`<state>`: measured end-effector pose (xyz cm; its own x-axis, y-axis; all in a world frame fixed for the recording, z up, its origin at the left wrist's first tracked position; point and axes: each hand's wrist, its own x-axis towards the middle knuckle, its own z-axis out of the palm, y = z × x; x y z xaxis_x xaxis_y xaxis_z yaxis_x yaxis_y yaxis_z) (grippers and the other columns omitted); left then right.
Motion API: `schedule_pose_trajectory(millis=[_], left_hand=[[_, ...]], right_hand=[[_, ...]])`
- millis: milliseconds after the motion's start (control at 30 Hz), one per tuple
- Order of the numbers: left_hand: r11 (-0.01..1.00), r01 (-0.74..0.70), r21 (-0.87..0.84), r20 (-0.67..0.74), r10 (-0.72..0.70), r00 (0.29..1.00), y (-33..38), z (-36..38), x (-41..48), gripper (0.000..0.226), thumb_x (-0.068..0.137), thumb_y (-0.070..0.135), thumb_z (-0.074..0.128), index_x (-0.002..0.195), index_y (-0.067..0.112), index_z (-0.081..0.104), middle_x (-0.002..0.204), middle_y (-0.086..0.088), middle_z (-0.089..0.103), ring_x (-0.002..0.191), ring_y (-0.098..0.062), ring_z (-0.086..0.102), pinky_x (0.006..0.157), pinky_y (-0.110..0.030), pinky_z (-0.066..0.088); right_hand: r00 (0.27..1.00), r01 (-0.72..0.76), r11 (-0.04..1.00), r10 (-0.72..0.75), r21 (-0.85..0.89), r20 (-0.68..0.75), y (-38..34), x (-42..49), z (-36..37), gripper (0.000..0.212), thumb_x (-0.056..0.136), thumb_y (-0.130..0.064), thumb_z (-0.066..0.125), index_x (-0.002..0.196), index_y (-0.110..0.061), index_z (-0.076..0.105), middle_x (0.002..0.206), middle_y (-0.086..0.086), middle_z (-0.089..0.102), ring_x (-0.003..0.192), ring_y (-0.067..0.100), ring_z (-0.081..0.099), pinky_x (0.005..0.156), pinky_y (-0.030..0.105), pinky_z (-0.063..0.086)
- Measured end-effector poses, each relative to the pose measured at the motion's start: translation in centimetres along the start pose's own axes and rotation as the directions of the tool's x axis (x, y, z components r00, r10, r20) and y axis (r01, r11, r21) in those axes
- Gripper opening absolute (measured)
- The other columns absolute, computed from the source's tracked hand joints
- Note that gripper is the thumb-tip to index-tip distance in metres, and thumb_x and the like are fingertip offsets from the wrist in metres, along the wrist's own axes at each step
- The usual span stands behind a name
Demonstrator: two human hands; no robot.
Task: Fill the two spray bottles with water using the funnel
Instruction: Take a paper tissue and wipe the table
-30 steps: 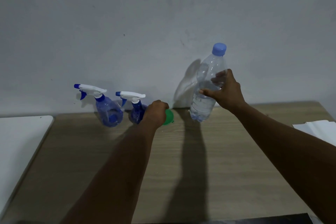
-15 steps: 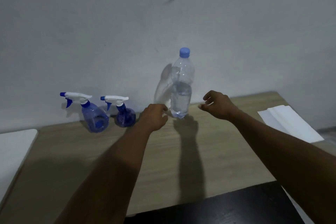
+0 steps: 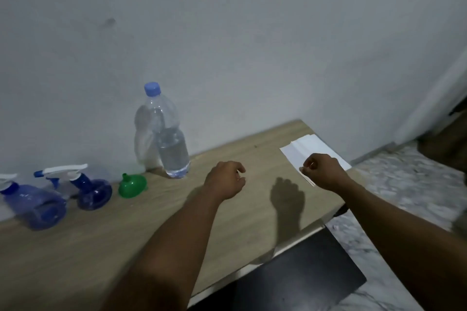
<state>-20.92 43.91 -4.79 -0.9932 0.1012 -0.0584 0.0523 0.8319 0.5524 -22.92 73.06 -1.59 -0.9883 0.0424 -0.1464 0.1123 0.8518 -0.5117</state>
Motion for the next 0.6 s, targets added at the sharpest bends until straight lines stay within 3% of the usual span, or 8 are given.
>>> schedule_pose_trajectory(millis=[267, 400, 600], left_hand=[[0.994, 0.096, -0.056, 0.124, -0.088, 0.988, 9.7, 9.4, 5.0, 0.033, 0.082, 0.04, 0.07, 0.113, 0.03, 0.068, 0.109, 0.004, 0.069, 0.109, -0.017, 0.062, 0.096, -0.035, 0.05], [0.98, 0.164, -0.108, 0.101, -0.154, 0.983, 12.8, 14.2, 7.3, 0.049, 0.074, 0.052, 0.065, 0.119, 0.032, 0.065, 0.121, 0.006, 0.067, 0.111, -0.012, 0.065, 0.094, -0.04, 0.054], [0.96, 0.28, 0.021, 0.006, -0.28, 0.96, 15.7, 18.2, 8.7, 0.06, 0.081, 0.054, 0.064, 0.134, 0.029, 0.055, 0.127, 0.001, 0.061, 0.117, -0.024, 0.059, 0.097, -0.042, 0.052]], right_hand=[[0.997, -0.006, 0.999, 0.01, -0.05, 0.081, 10.7, 5.7, -3.1, 0.013, 0.082, -0.035, 0.07, 0.089, -0.026, 0.064, 0.085, -0.006, 0.066, 0.085, 0.019, 0.063, 0.074, 0.031, 0.049], [0.994, 0.065, 0.997, -0.062, -0.032, 0.092, 14.1, 8.4, -2.8, 0.024, 0.086, -0.028, 0.069, 0.105, -0.015, 0.067, 0.1, 0.004, 0.067, 0.095, 0.023, 0.062, 0.079, 0.03, 0.048], [0.981, 0.136, 0.989, -0.126, -0.055, 0.149, 17.6, 11.3, -3.3, 0.032, 0.091, -0.021, 0.062, 0.121, -0.013, 0.064, 0.123, 0.009, 0.064, 0.112, 0.027, 0.06, 0.092, 0.037, 0.051]])
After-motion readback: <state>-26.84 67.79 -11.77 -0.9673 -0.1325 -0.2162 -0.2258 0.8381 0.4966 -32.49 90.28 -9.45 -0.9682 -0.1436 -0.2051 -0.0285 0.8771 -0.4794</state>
